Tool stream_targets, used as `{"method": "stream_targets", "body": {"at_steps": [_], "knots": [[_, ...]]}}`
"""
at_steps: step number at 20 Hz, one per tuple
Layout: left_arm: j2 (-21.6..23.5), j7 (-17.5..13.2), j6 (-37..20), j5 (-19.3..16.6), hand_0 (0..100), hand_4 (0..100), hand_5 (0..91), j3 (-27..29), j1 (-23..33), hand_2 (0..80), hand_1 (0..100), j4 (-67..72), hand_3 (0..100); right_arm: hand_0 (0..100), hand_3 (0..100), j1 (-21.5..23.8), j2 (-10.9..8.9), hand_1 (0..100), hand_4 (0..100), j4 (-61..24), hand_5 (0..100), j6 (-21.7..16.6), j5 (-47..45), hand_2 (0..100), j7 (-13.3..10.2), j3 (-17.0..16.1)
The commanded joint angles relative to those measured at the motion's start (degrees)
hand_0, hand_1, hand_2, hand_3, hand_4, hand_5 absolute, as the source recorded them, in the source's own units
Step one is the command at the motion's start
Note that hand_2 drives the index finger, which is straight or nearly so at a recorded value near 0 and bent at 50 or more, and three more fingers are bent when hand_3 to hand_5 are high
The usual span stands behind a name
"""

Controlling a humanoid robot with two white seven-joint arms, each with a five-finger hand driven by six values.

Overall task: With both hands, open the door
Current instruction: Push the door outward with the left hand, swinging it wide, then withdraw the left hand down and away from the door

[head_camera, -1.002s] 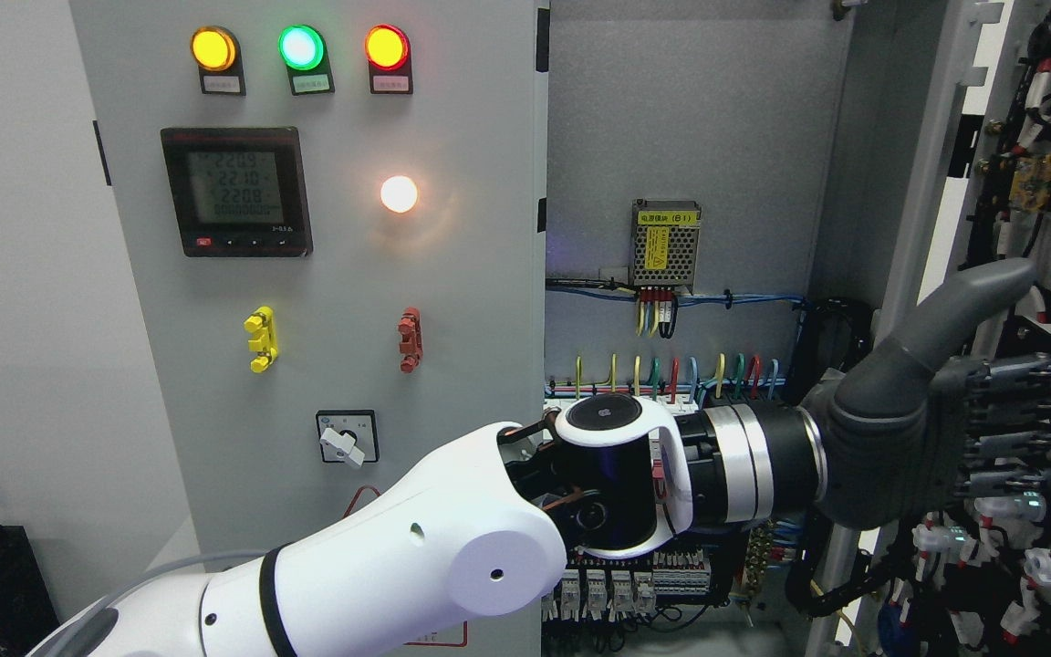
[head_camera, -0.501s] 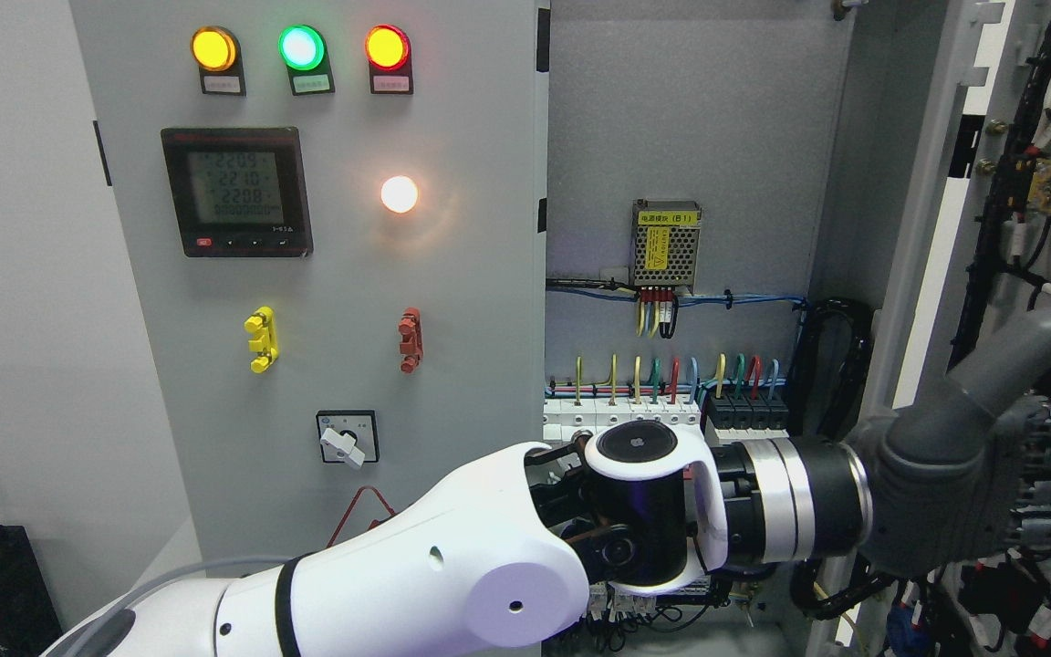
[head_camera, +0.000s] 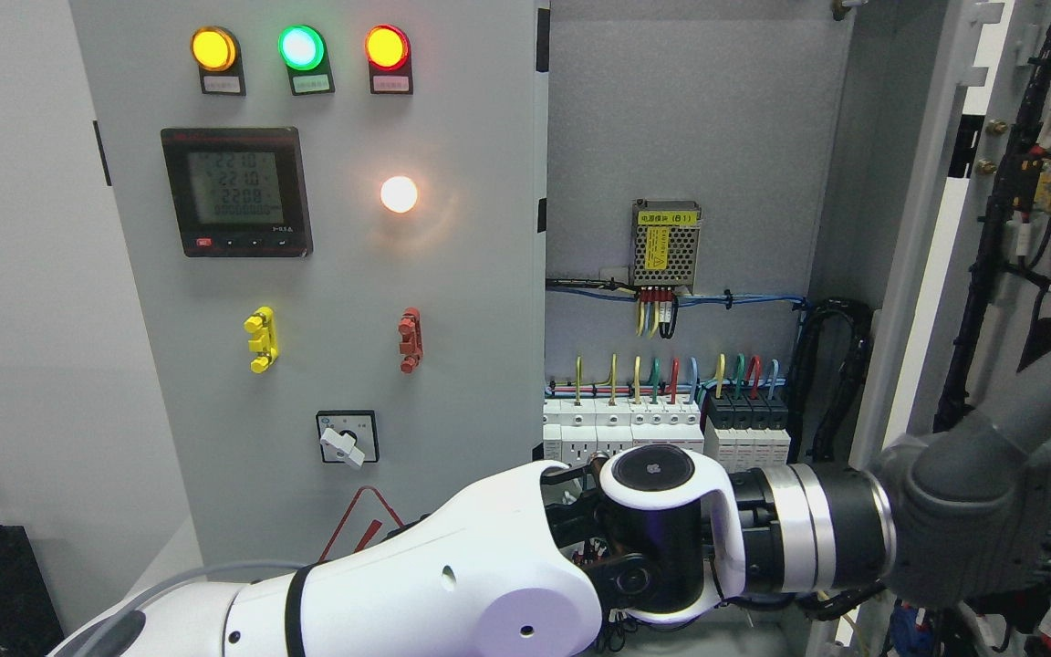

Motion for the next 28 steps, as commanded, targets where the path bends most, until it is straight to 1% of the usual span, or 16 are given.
{"method": "stream_targets", "body": {"at_steps": [1,3,5,8,9,11,13,14,16,18,20,22,24,27,28], "knots": [[3.60,-0.66,0.90,-0.22,0,0,0.0,0.39,2.06,0.0,0,-0.66,0,39,0,0.29,-1.23,0,0,-1.32,0,-0.05,1.67,0,-0.01,-0.03],[9.06,-1.01,1.08,-0.14,0,0,0.0,2.31,4.69,0.0,0,-1.80,0,39,0,0.29,-1.06,0,0,-1.32,0,0.04,1.67,0,-0.10,-0.03],[14.50,-1.27,1.08,-0.14,0,0,0.0,3.02,7.59,0.0,0,-3.99,0,39,0,0.55,-0.97,0,0,-1.41,0,0.04,1.67,0,-0.10,-0.03],[22.24,-1.27,1.17,-0.31,0,0,0.0,5.56,14.61,0.0,0,-8.91,0,39,0,0.64,-1.06,0,0,-1.41,0,-0.05,1.67,0,-0.18,-0.03],[24.70,-1.27,1.17,-0.92,0,0,0.0,6.36,17.07,0.0,0,-10.93,0,39,0,0.64,-1.06,0,0,-1.41,0,-0.05,1.67,0,-0.18,-0.03],[30.06,-1.27,1.17,-3.64,0,0,0.0,8.11,22.34,0.0,0,-14.45,0,39,0,0.64,-0.97,0,0,-1.41,0,0.04,1.67,0,-0.18,-0.03],[34.90,-1.45,1.17,-5.66,0,0,0.0,11.88,28.84,0.0,0,-17.61,0,39,0,0.64,-0.97,0,0,-1.41,0,0.04,1.67,0,-0.18,-0.03],[37.18,-2.06,1.17,-6.46,0,0,0.0,14.34,32.27,0.0,0,-18.93,0,39,0,0.64,-0.97,0,0,-1.41,0,0.04,1.67,0,-0.18,-0.03],[41.23,-4.77,1.25,-8.39,0,0,0.0,19.00,38.16,0.0,0,-20.61,0,39,0,0.64,-0.97,0,0,-1.41,0,0.04,1.67,0,-0.18,-0.03],[44.75,-7.33,1.17,-10.15,0,0,0.0,22.43,42.92,0.0,0,-21.06,0,39,0,0.64,-1.06,0,0,-1.41,0,0.04,1.67,0,-0.18,-0.03],[48.09,-7.69,0.56,-11.73,0,0,0.0,25.86,48.18,0.0,0,-21.32,0,39,0,0.64,-1.06,0,0,-1.41,0,0.04,1.67,0,-0.18,-0.03],[50.82,-8.04,-0.41,-14.62,0,0,0.0,29.37,53.99,0.0,0,-21.49,0,39,0,0.64,-1.14,0,0,-1.41,0,0.04,1.67,0,-0.18,-0.03],[52.40,-8.13,-2.78,-16.65,0,0,0.0,33.50,61.27,0.0,0,-21.67,0,39,0,0.64,-1.23,0,0,-1.41,0,0.04,1.67,0,-0.18,-0.03],[53.90,-9.36,-4.98,-21.04,0,0,0.0,41.49,73.31,0.0,0,-21.67,0,39,0,0.64,-1.23,0,0,-1.41,0,0.04,1.67,0,-0.10,-0.03],[54.17,-9.97,-5.60,-22.01,0,0,0.0,44.39,77.52,0.0,0,-21.67,0,39,0,0.64,-1.23,0,0,-1.41,0,0.04,1.67,0,-0.10,-0.03]]}}
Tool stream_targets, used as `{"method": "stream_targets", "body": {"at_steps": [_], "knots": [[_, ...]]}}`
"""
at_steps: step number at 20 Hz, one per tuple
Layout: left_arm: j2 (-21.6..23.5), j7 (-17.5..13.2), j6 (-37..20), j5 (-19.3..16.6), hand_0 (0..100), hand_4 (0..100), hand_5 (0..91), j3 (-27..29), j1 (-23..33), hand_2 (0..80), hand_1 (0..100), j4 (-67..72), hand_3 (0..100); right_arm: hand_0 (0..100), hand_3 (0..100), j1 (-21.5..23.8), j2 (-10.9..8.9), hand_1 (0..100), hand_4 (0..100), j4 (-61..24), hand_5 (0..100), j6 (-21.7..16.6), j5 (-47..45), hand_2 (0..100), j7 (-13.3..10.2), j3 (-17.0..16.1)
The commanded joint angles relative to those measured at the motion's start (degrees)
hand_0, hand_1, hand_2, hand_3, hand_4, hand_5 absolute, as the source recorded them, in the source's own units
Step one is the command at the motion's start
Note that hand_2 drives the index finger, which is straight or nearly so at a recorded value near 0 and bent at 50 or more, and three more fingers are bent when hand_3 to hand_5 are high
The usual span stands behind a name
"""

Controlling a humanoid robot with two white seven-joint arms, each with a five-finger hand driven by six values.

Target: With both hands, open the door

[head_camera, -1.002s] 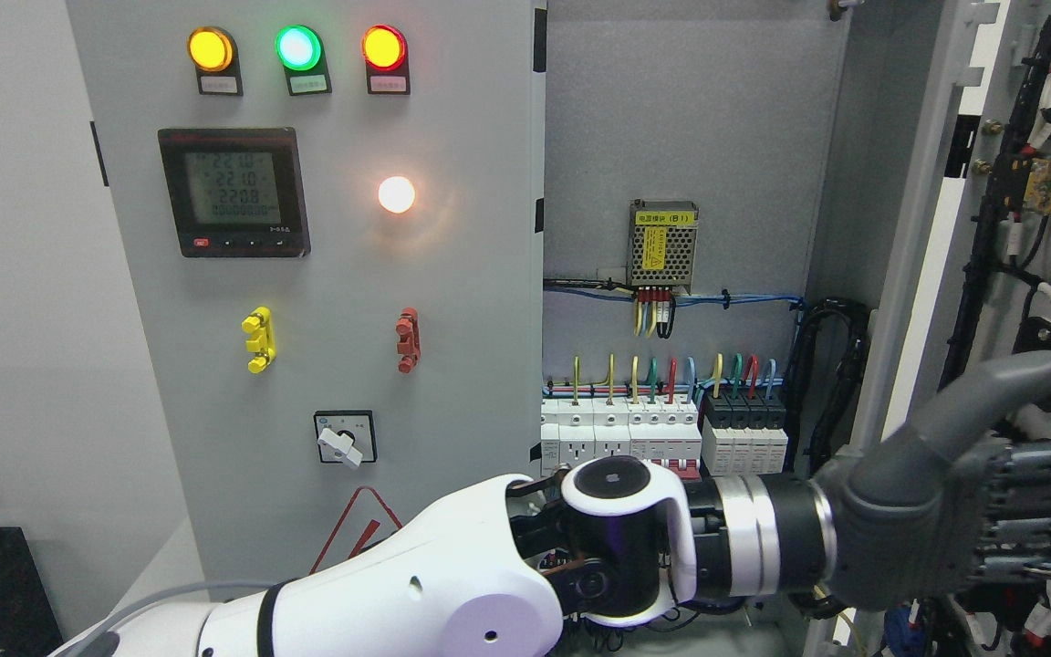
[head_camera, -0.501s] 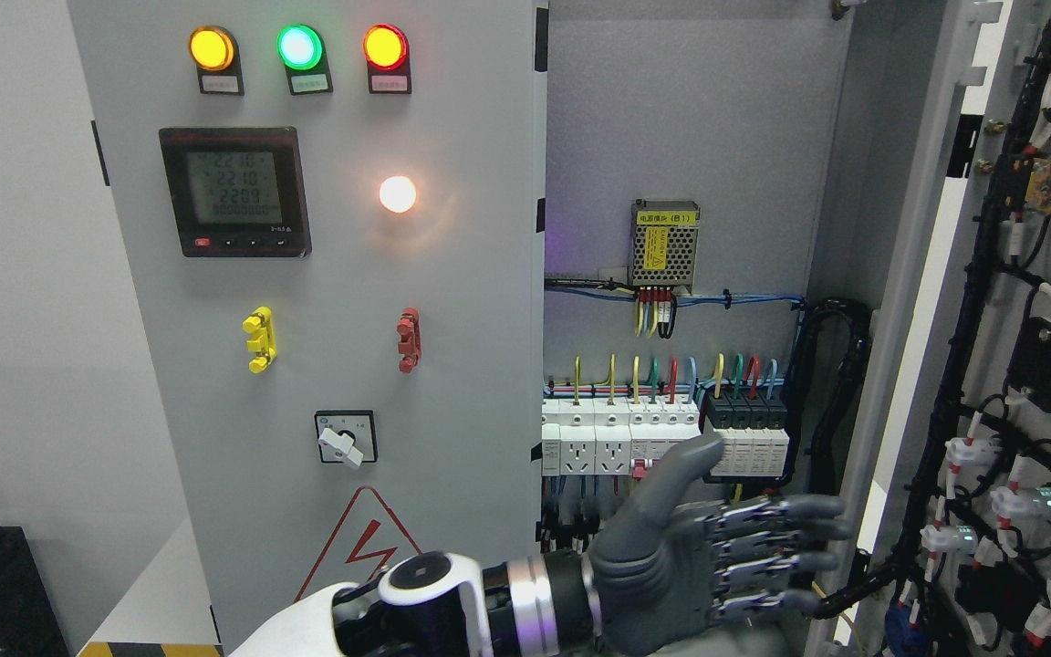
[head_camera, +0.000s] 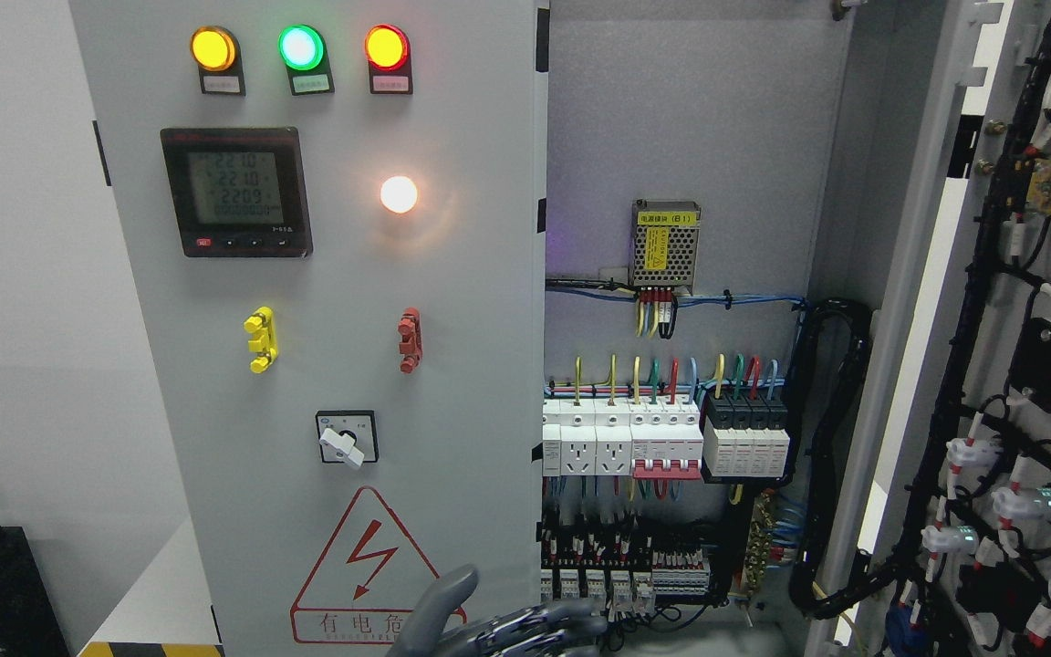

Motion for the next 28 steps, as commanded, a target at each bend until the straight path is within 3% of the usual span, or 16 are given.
{"method": "stream_targets", "body": {"at_steps": [1,4,8,11,14,17,21,25,28], "knots": [[13.78,-2.09,-2.56,-7.04,0,0,0.0,23.26,23.97,0.0,0,-4.03,0,39,0,-0.08,-1.23,0,0,-1.40,0,0.03,1.67,0,0.05,-0.01],[14.22,-5.78,-7.99,-11.52,0,0,0.0,31.17,39.08,0.0,0,-3.77,0,39,0,-0.09,-1.23,0,0,-1.49,0,0.03,1.67,0,0.05,-0.01],[10.81,-6.41,-21.51,-21.26,0,0,0.0,39.09,59.83,0.0,0,-0.53,0,39,0,-0.09,-1.23,0,0,-1.49,0,0.03,1.67,0,0.05,-0.01],[1.77,-6.41,-26.46,-30.84,0,0,0.0,41.83,66.89,0.0,0,4.92,0,39,0,-0.09,-1.32,0,0,-1.49,0,0.03,1.67,0,0.14,-0.01],[0.16,-6.41,-26.38,-33.77,0,0,0.0,41.31,70.85,0.0,0,11.07,0,39,0,-0.17,-1.32,0,0,-1.49,0,0.03,1.67,0,0.14,-0.01],[-1.59,-6.32,-26.30,-35.69,0,0,0.0,39.03,71.65,0.0,0,16.87,0,39,0,-0.44,-1.32,0,0,-1.49,0,0.12,1.67,0,0.14,-0.01],[-8.79,-6.41,-26.38,-43.42,0,0,0.0,37.62,70.17,0.0,0,31.17,0,39,0,-0.44,-1.23,0,0,-1.58,0,0.12,1.67,0,0.05,-0.01],[-14.77,-6.32,-25.77,-47.30,0,0,0.0,28.58,55.34,0.0,0,53.57,0,39,0,-0.44,-1.06,0,0,-1.93,0,0.03,1.67,0,0.05,-0.01],[-21.18,-6.32,-25.77,-49.32,0,0,0.0,24.79,47.42,0.0,0,71.15,0,39,0,-0.44,-1.23,0,0,-2.02,0,-0.06,1.67,0,0.14,-0.01]]}}
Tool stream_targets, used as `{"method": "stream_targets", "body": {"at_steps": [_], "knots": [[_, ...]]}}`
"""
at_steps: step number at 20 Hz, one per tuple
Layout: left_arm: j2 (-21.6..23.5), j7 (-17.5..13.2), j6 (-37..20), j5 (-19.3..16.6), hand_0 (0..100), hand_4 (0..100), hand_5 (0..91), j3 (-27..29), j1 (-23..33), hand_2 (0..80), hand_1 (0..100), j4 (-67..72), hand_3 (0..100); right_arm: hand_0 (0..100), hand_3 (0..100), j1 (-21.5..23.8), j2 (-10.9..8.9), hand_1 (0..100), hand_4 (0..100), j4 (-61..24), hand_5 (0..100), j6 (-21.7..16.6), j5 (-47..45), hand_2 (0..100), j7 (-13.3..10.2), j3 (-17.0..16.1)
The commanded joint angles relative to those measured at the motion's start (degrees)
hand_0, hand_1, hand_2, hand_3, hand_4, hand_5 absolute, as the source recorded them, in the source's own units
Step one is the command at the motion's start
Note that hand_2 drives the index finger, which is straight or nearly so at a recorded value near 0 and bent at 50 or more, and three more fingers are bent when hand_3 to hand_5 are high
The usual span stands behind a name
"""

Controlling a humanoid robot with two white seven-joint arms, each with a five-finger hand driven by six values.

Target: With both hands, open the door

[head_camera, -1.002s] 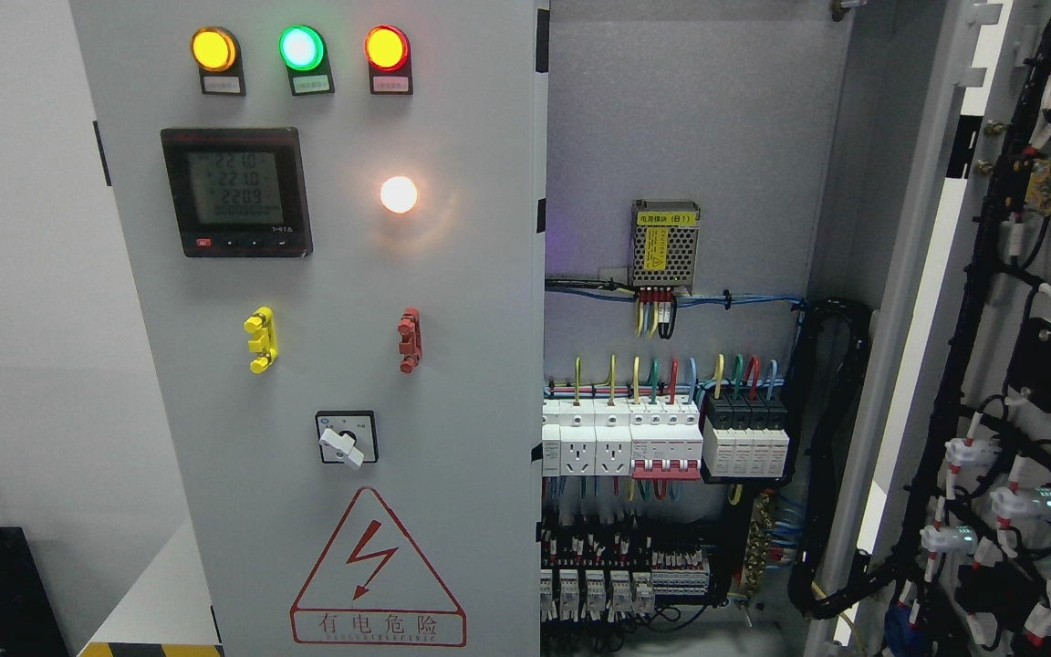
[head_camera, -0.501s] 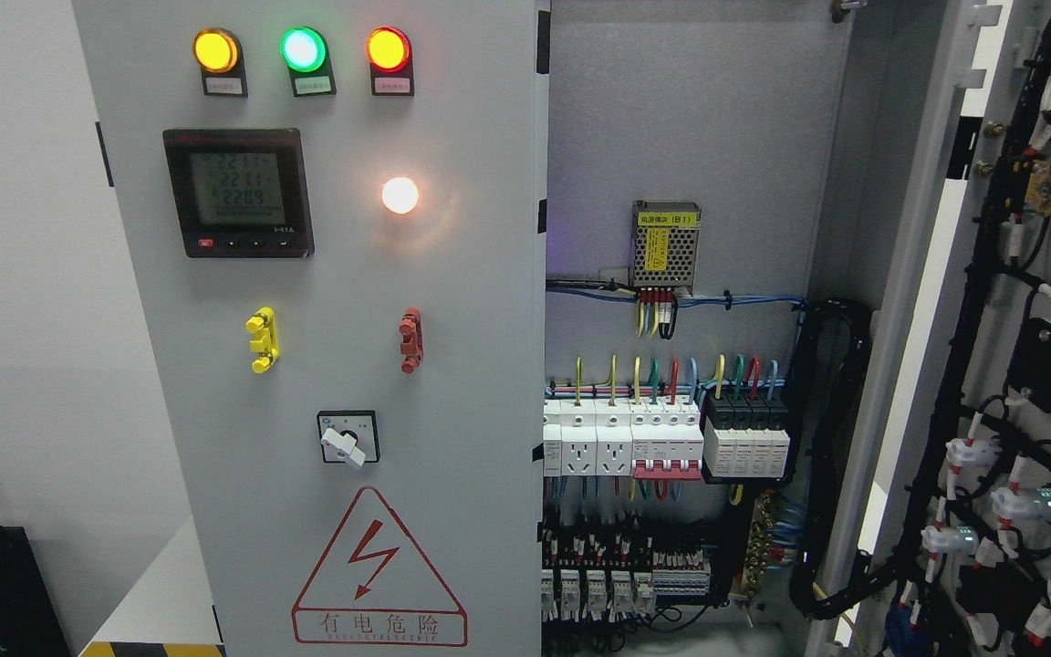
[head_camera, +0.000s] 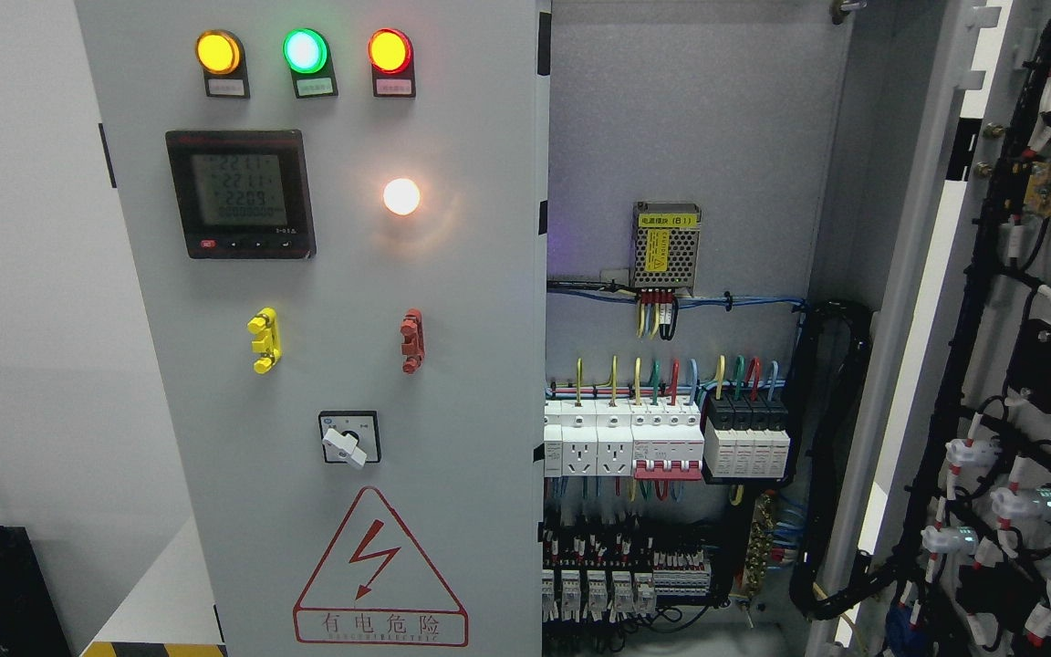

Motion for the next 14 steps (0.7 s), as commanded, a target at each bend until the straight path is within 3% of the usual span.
{"method": "stream_targets", "body": {"at_steps": [1,4,8,10,14], "knots": [[-16.81,0.17,0.34,-7.12,0,0,0.0,-6.32,-12.75,0.0,0,45.95,0,39,0,-0.04,-1.23,0,0,-2.02,0,-0.22,1.67,0,-0.13,-0.01],[-22.61,0.17,0.25,-12.04,0,0,0.0,-5.53,-14.77,0.0,0,56.61,0,39,0,-0.04,-1.14,0,0,-2.37,0,-0.22,1.67,0,-0.13,-0.01],[-30.70,0.52,0.43,-13.45,0,0,0.0,-5.53,-20.40,0.0,0,69.89,0,39,0,-0.04,-0.79,0,0,-2.64,0,-0.14,1.67,0,-0.13,-0.01],[-33.52,0.52,0.51,-16.08,0,0,0.0,-4.31,-21.11,0.0,0,70.96,0,39,0,-0.04,-0.70,0,0,-2.64,0,-0.13,1.67,0,-0.13,-0.01],[-36.26,0.69,4.36,-23.73,0,0,0.0,7.28,-23.56,0.0,0,71.67,0,39,0,0.05,-0.70,0,0,-4.13,0,-0.13,1.58,0,-0.04,-0.10]]}}
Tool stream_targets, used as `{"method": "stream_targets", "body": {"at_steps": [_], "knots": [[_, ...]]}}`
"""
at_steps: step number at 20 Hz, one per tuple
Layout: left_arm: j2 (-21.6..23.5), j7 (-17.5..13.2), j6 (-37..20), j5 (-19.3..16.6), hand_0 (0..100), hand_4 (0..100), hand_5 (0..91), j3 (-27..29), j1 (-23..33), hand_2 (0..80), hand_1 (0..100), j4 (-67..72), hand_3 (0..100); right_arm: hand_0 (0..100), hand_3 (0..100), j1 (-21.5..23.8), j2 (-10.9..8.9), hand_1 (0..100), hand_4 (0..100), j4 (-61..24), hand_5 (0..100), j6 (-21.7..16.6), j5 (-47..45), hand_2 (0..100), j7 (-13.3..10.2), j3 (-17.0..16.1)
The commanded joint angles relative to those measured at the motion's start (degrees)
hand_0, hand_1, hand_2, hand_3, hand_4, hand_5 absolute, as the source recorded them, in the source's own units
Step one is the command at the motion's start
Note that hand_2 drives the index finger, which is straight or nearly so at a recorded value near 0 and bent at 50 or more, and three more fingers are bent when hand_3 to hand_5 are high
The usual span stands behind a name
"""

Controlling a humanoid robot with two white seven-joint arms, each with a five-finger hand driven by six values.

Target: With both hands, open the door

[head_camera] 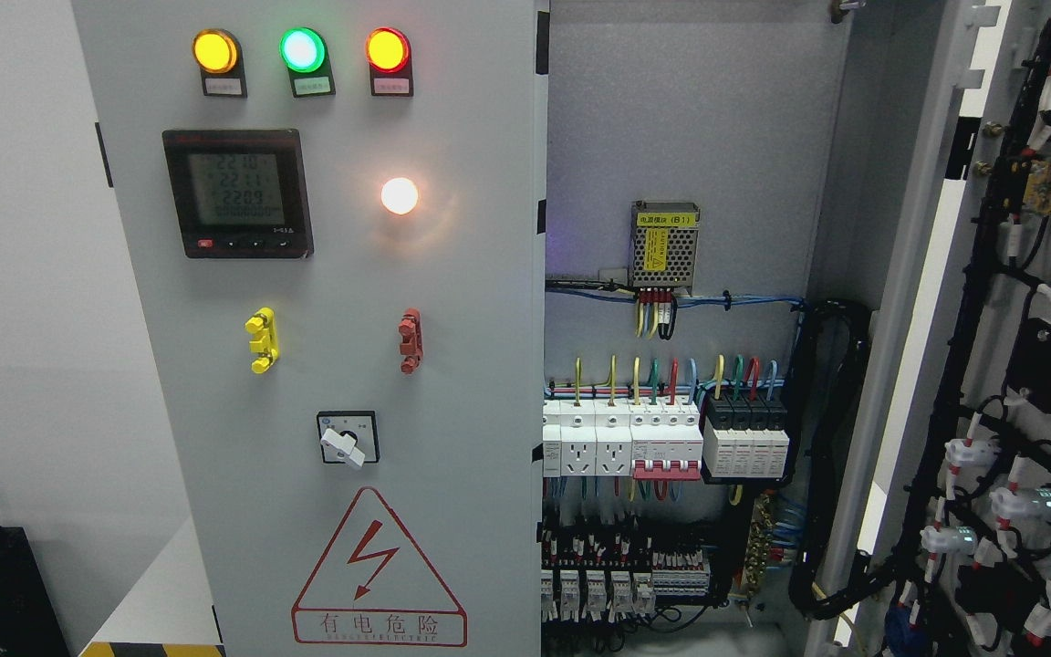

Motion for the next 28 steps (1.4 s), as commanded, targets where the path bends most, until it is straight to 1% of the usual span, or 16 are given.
{"method": "stream_targets", "body": {"at_steps": [1,3,4,7,9,11,15,18,19,20,22,23,24,25,27,28], "knots": [[-14.93,0.09,4.87,-8.51,0,0,0.0,10.19,-4.86,0.0,0,23.65,0,39,0,0.09,-0.70,0,0,-2.27,0,0.04,1.58,0,-0.03,-0.06],[-15.02,1.13,8.84,-8.52,0,0,0.0,10.64,-4.95,0.0,0,23.03,0,39,0,0.36,-0.62,0,0,-3.67,0,0.04,1.49,0,-0.03,-0.06],[-15.02,2.19,9.98,-8.52,0,0,0.0,10.99,-4.95,0.0,0,23.03,0,39,0,0.62,-0.70,0,0,-4.89,0,0.04,1.49,0,-0.03,-0.06],[-14.93,5.09,12.36,-9.04,0,0,0.0,14.41,-5.47,0.0,0,22.68,0,39,0,2.11,-1.23,0,0,-9.20,0,-0.05,1.14,0,0.06,-0.06],[-15.02,5.62,13.68,-10.45,0,0,0.0,15.56,-5.65,0.0,0,22.15,0,39,0,3.08,-1.49,0,0,-12.01,0,-0.05,0.97,0,0.06,-0.15],[-15.02,5.62,13.69,-10.63,0,0,0.0,19.24,-5.65,0.0,0,21.89,0,39,0,3.70,-1.58,0,0,-14.04,0,-0.05,0.88,0,0.06,-0.23],[-15.02,5.62,13.86,-9.93,0,0,0.0,20.13,-5.65,0.0,0,21.80,0,39,0,4.14,-1.58,0,0,-16.50,0,-0.05,0.88,0,0.06,-2.51],[-15.02,5.62,13.86,-9.84,0,0,0.0,21.79,-5.65,0.0,0,21.89,0,39,0,7.47,-2.02,0,0,-21.41,0,-0.05,0.88,0,0.06,-3.57],[-15.02,5.62,13.86,-9.84,0,0,0.0,22.06,-5.65,0.0,0,21.89,0,39,0,8.43,-2.63,0,0,-23.17,0,0.04,0.88,0,0.15,-3.84],[-15.02,5.62,13.86,-9.84,0,0,0.0,22.24,-5.65,0.0,0,21.89,0,39,0,9.40,-2.99,0,0,-24.58,0,0.04,0.88,0,0.15,-3.75],[-15.02,5.71,13.78,-9.84,0,0,0.0,22.24,-5.65,0.0,0,21.97,0,39,0,11.33,-3.08,0,0,-28.35,0,0.04,0.88,0,0.15,-3.75],[-15.02,5.89,13.78,-9.84,0,0,0.0,22.16,-5.65,0.0,0,21.89,0,39,0,12.56,-3.25,0,0,-30.63,0,0.04,0.88,0,0.15,-3.75],[-15.02,6.76,13.69,-9.84,0,0,0.0,22.16,-5.65,0.0,0,21.89,0,39,0,13.88,-3.25,0,0,-33.01,0,0.04,0.88,0,0.06,-3.66],[-15.02,7.72,13.60,-9.84,0,0,0.0,22.16,-5.65,0.0,0,21.89,0,39,0,15.29,-3.60,0,0,-35.55,0,0.04,0.88,0,0.06,-3.66],[-15.02,8.00,13.51,-9.84,0,0,0.0,22.07,-5.65,0.0,0,21.89,0,39,0,18.62,-5.35,0,0,-41.78,0,-0.05,0.88,0,0.06,-2.96],[-15.02,8.08,13.25,-9.84,0,0,0.0,22.07,-5.65,0.0,0,21.89,0,39,0,20.73,-5.88,0,0,-45.56,0,-0.05,0.97,0,0.06,-2.79]]}}
